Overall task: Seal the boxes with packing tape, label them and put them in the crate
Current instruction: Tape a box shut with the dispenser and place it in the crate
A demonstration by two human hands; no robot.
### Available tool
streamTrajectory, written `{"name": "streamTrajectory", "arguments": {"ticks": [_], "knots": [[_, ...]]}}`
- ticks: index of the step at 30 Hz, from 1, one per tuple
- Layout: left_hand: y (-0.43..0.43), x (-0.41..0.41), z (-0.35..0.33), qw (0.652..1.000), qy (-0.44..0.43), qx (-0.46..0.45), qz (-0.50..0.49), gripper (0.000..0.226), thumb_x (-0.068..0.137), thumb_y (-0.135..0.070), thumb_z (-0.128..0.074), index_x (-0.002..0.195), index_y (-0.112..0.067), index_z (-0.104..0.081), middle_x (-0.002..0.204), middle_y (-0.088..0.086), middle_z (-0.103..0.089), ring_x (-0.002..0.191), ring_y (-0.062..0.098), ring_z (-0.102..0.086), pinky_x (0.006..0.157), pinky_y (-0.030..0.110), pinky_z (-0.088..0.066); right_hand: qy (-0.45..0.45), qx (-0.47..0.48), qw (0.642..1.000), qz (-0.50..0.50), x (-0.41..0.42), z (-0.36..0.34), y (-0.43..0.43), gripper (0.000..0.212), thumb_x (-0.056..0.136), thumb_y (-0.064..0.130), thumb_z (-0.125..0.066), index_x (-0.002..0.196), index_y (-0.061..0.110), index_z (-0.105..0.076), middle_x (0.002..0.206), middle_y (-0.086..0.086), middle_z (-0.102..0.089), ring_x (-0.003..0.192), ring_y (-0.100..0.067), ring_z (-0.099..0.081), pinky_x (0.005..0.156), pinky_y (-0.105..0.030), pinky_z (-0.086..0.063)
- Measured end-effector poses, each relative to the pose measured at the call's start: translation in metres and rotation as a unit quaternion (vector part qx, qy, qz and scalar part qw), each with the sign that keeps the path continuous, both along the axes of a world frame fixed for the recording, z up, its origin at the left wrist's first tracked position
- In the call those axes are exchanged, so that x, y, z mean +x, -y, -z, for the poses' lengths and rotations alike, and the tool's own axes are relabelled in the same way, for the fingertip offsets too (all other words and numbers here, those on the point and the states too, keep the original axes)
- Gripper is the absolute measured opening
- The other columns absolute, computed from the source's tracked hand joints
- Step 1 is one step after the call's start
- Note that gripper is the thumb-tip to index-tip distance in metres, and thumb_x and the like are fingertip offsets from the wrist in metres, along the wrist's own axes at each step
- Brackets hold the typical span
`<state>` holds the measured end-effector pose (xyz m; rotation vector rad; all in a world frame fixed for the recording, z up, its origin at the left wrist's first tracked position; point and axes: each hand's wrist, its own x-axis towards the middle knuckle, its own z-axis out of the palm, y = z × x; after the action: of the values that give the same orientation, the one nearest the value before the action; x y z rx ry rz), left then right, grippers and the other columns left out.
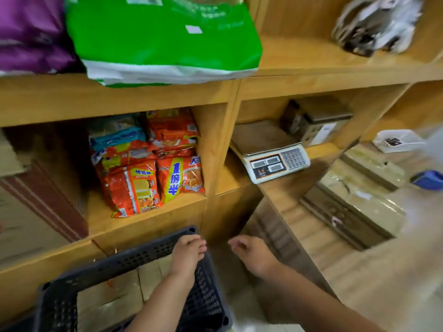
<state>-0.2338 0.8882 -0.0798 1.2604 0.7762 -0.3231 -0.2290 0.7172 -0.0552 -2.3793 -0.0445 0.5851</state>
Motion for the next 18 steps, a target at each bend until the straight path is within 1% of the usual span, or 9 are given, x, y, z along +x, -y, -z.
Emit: {"name": "streamTrajectory", "arguments": {"ticks": [2, 4, 7, 9, 11, 13, 15, 17, 18], "knots": [[0.026, 0.000, -0.012, 0.999, 0.013, 0.014, 0.032, 0.007, 0.096, -0.006, -0.049, 0.100, -0.008, -0.054, 0.084, 0.004, -0.061, 0.078, 0.015, -0.059, 0.065, 0.024, -0.047, 0.014, -0.005, 0.999, 0.029, -0.006, -0.012, 0.027, 0.024, 0.096, 0.019, -0.051, 0.116, 0.016, -0.065, 0.106, 0.008, -0.060, 0.099, -0.001, -0.052, 0.088, -0.012, -0.039], [0.056, -0.005, -0.020, 0.998, 0.025, 0.022, 0.061, 0.008, 0.096, -0.008, -0.049, 0.099, -0.010, -0.056, 0.086, 0.004, -0.063, 0.080, 0.014, -0.061, 0.063, 0.023, -0.046, 0.027, -0.007, 0.998, 0.061, -0.015, -0.021, 0.058, 0.024, 0.097, 0.021, -0.050, 0.117, 0.019, -0.064, 0.102, 0.012, -0.058, 0.097, -0.001, -0.053, 0.086, -0.012, -0.038], [0.092, -0.014, -0.030, 0.994, 0.030, 0.021, 0.102, 0.009, 0.095, -0.009, -0.050, 0.097, -0.013, -0.058, 0.091, 0.005, -0.065, 0.085, 0.015, -0.063, 0.063, 0.023, -0.046, 0.030, 0.000, 0.993, 0.116, -0.029, -0.027, 0.094, 0.021, 0.096, 0.025, -0.051, 0.111, 0.025, -0.066, 0.098, 0.011, -0.062, 0.090, -0.005, -0.059, 0.079, -0.019, -0.047], [0.123, -0.020, -0.039, 0.991, 0.031, 0.022, 0.129, 0.011, 0.096, -0.008, -0.049, 0.095, -0.015, -0.057, 0.091, 0.005, -0.064, 0.085, 0.015, -0.062, 0.064, 0.023, -0.047, 0.035, 0.011, 0.990, 0.136, -0.041, -0.031, 0.125, 0.018, 0.095, 0.024, -0.052, 0.106, 0.027, -0.066, 0.099, 0.008, -0.064, 0.091, -0.009, -0.061, 0.084, -0.026, -0.050], [0.157, -0.028, -0.049, 0.987, 0.041, 0.026, 0.154, 0.011, 0.097, -0.008, -0.047, 0.095, -0.014, -0.056, 0.092, 0.005, -0.064, 0.084, 0.013, -0.061, 0.063, 0.022, -0.046, 0.044, 0.016, 0.989, 0.141, -0.053, -0.037, 0.159, 0.018, 0.094, 0.021, -0.053, 0.104, 0.023, -0.068, 0.100, 0.007, -0.064, 0.094, -0.010, -0.060, 0.089, -0.028, -0.048], [0.194, -0.036, -0.056, 0.983, 0.049, 0.031, 0.175, 0.010, 0.098, -0.008, -0.045, 0.100, -0.011, -0.055, 0.093, 0.005, -0.063, 0.084, 0.014, -0.060, 0.063, 0.022, -0.046, 0.054, 0.022, 0.987, 0.150, -0.065, -0.040, 0.196, 0.021, 0.093, 0.018, -0.052, 0.106, 0.017, -0.069, 0.103, 0.004, -0.066, 0.096, -0.009, -0.059, 0.089, -0.026, -0.046], [0.233, -0.046, -0.055, 0.980, 0.047, 0.035, 0.190, 0.013, 0.099, -0.009, -0.042, 0.104, -0.009, -0.054, 0.095, 0.007, -0.063, 0.086, 0.016, -0.060, 0.064, 0.023, -0.047, 0.058, 0.022, 0.983, 0.172, -0.077, -0.039, 0.237, 0.022, 0.093, 0.017, -0.053, 0.109, 0.014, -0.068, 0.105, 0.002, -0.065, 0.096, -0.007, -0.057, 0.085, -0.019, -0.043], [0.274, -0.059, -0.051, 0.981, 0.041, 0.037, 0.188, 0.016, 0.099, -0.009, -0.041, 0.107, -0.006, -0.054, 0.094, 0.009, -0.063, 0.086, 0.018, -0.061, 0.066, 0.024, -0.048, 0.056, 0.032, 0.978, 0.196, -0.091, -0.035, 0.279, 0.024, 0.093, 0.016, -0.054, 0.112, 0.012, -0.067, 0.099, 0.004, -0.062, 0.093, -0.006, -0.055, 0.081, -0.014, -0.041], [0.297, -0.067, -0.050, 0.981, 0.037, 0.035, 0.186, 0.017, 0.099, -0.009, -0.040, 0.108, -0.004, -0.054, 0.093, 0.010, -0.063, 0.085, 0.018, -0.061, 0.066, 0.025, -0.048, 0.058, 0.037, 0.977, 0.202, -0.098, -0.034, 0.302, 0.023, 0.092, 0.015, -0.055, 0.111, 0.011, -0.067, 0.096, 0.005, -0.061, 0.092, -0.006, -0.055, 0.079, -0.014, -0.041]]}}
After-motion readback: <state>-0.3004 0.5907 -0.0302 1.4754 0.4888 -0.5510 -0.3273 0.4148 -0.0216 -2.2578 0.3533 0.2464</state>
